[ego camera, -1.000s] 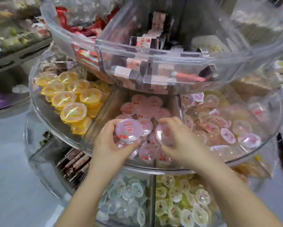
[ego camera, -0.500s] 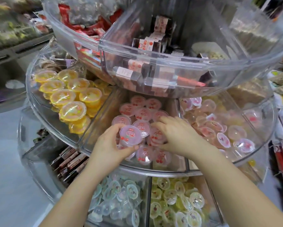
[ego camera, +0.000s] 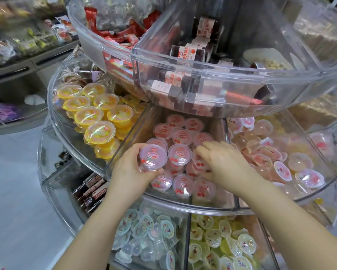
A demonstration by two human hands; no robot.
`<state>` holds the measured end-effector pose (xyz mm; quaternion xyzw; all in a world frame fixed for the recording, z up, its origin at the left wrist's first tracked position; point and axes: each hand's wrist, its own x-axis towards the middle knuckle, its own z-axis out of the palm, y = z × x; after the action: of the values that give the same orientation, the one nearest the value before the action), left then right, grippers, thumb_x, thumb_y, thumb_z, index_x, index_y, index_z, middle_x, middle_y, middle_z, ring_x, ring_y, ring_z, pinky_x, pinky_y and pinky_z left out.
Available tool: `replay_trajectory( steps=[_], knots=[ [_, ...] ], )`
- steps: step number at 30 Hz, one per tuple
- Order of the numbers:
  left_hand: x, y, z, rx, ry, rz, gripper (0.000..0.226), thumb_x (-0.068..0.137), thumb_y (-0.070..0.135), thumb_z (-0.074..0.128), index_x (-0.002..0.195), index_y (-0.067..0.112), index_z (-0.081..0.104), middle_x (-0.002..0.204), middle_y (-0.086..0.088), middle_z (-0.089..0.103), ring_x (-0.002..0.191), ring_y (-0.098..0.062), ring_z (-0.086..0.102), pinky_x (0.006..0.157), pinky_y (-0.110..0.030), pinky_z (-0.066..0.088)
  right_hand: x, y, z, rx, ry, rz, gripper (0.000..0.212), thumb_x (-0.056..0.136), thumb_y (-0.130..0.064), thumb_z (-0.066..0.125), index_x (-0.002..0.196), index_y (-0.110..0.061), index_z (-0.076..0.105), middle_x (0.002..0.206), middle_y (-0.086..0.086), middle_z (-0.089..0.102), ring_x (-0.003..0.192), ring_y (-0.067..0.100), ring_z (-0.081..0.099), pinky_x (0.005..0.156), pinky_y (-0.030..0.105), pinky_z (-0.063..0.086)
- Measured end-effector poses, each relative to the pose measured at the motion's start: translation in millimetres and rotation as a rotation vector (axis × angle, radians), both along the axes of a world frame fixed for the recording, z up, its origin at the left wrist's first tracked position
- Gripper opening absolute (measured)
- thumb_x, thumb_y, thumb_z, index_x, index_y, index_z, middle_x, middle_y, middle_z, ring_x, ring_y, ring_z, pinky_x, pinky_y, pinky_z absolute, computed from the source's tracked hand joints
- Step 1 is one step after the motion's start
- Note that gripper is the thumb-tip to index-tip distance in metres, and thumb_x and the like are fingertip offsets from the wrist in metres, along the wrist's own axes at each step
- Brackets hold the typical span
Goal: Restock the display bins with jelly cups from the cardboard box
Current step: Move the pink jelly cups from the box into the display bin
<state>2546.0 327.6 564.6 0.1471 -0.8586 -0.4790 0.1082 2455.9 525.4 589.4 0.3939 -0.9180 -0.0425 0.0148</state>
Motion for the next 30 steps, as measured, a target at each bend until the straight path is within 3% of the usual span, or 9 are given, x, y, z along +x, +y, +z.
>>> replay_trajectory(
  steps=[2,5,7,11,16,19,22,26,30],
  knots=[
    [5,-3,0,-0.037,-0.002,0.032,0.048,0.062,0.023,0.082,0.102,0.031,0.056,0.097,0.016,0.063,0.091,-0.004,0.059,0.074,-0.021,0.047,6,-2,6,-0.182,-0.071,-0.030,0.036,0.073,-0.042,0.072,0.094,-0.019,0.054,0.090,-0.005,0.054,0.085,0.016,0.052,0.073,0.026,0.039],
    [8,-6,-2,-0.162,-0.064,0.051,0.060,0.066,0.021,0.080,0.116,0.024,0.048,0.105,0.016,0.056,0.091,-0.006,0.054,0.068,-0.020,0.038,18,-20,14,-0.457,-0.270,-0.029,0.023,0.077,-0.038,0.069,0.085,-0.020,0.057,0.080,-0.009,0.053,0.075,0.011,0.050,0.068,0.029,0.045],
    [7,-7,-2,-0.284,-0.107,0.014,0.061,0.068,0.021,0.077,0.120,0.020,0.046,0.106,0.013,0.052,0.095,-0.008,0.051,0.072,-0.020,0.036,25,-35,10,-0.409,-0.404,0.002,0.015,0.081,-0.037,0.065,0.087,-0.023,0.061,0.081,-0.009,0.059,0.076,0.011,0.054,0.071,0.031,0.048],
    [1,-4,1,-0.362,-0.231,0.011,0.049,0.071,0.031,0.075,0.110,0.019,0.048,0.103,0.001,0.064,0.097,-0.023,0.060,0.074,-0.033,0.046,31,-55,-10,-0.317,-0.630,-0.018,0.027,0.088,-0.031,0.055,0.114,-0.021,0.060,0.102,0.002,0.067,0.093,0.019,0.061,0.071,0.026,0.043],
    [-8,-5,8,-0.554,-0.483,-0.085,0.069,0.066,0.047,0.076,0.119,0.016,0.044,0.110,-0.008,0.064,0.104,-0.031,0.059,0.079,-0.038,0.047,29,-68,-32,-0.280,-0.843,-0.089,0.033,0.093,-0.031,0.049,0.122,-0.016,0.046,0.116,0.006,0.061,0.095,0.020,0.056,0.072,0.027,0.039],
    [-4,-13,11,-0.470,-0.446,-0.096,0.081,0.063,0.035,0.082,0.132,0.022,0.041,0.118,-0.003,0.063,0.111,-0.026,0.057,0.088,-0.037,0.048,28,-70,-36,-0.415,-0.918,-0.122,0.034,0.094,-0.033,0.048,0.126,-0.022,0.045,0.114,0.001,0.062,0.095,0.015,0.055,0.080,0.031,0.044],
    [4,-14,14,-0.507,-0.278,-0.031,0.059,0.064,0.028,0.081,0.118,0.028,0.056,0.106,0.004,0.068,0.096,-0.023,0.063,0.080,-0.035,0.051,27,-73,-36,-0.547,-0.978,-0.135,0.035,0.095,-0.034,0.046,0.129,-0.025,0.047,0.114,-0.003,0.064,0.102,0.014,0.058,0.094,0.036,0.046],
    [7,-14,12,-0.496,-0.193,-0.024,0.045,0.066,0.023,0.077,0.107,0.035,0.063,0.099,0.008,0.069,0.090,-0.021,0.064,0.074,-0.034,0.052,27,-80,-36,-0.530,-0.964,-0.137,0.030,0.096,-0.032,0.045,0.124,-0.022,0.051,0.112,0.000,0.065,0.103,0.017,0.059,0.094,0.040,0.046],
    [10,-18,8,-0.487,-0.194,-0.088,0.050,0.072,0.026,0.076,0.119,0.031,0.061,0.141,0.012,0.047,0.119,-0.013,0.054,0.094,-0.031,0.047,29,-76,-33,-0.542,-0.980,-0.164,0.033,0.094,-0.035,0.049,0.126,-0.028,0.050,0.108,-0.005,0.066,0.099,0.012,0.061,0.093,0.037,0.048]
  ],
)
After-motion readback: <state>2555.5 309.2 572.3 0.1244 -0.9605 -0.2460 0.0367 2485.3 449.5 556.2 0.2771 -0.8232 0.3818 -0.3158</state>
